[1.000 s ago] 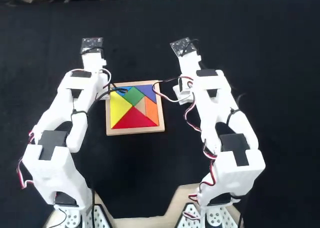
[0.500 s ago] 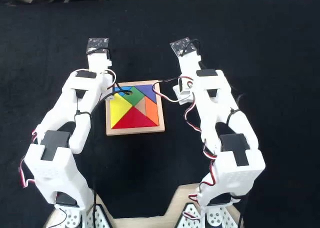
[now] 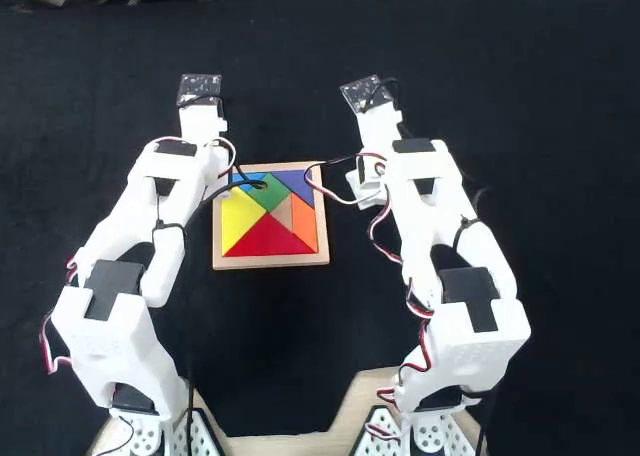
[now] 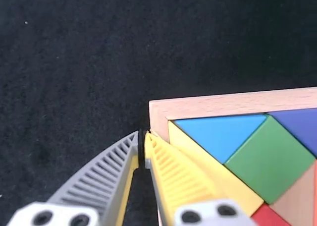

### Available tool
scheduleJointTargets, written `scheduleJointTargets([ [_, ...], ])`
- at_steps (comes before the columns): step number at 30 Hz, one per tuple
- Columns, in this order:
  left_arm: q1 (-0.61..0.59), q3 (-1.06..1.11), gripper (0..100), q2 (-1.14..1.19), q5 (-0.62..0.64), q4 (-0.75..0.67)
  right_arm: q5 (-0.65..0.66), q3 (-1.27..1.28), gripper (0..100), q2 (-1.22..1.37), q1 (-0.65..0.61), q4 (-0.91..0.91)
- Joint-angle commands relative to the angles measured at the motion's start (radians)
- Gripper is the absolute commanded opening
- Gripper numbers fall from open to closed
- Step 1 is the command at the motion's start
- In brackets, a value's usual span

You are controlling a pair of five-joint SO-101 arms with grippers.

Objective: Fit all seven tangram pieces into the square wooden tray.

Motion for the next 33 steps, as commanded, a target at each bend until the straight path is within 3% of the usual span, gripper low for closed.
scheduleJointTargets([
  [1,0.030,-0.053,3,-0.008,-0.003,-0.002,-0.003,-0.004,1.1,-0.007,-0.003,-0.012],
  [12,-0.028,-0.099,3,-0.087,-0.003,0.063,-0.006,-0.019,1.1,-0.025,0.021,-0.005],
  [19,-0.119,-0.262,3,-0.440,-0.023,0.368,-0.069,-0.147,1.1,-0.308,0.117,0.235],
  [25,-0.139,-0.154,3,-0.730,-0.144,0.433,-0.068,-0.145,1.1,-0.550,0.112,0.342],
  [33,-0.130,0.081,3,-1.172,-0.153,0.423,-0.068,-0.145,1.1,-0.918,0.112,0.471],
])
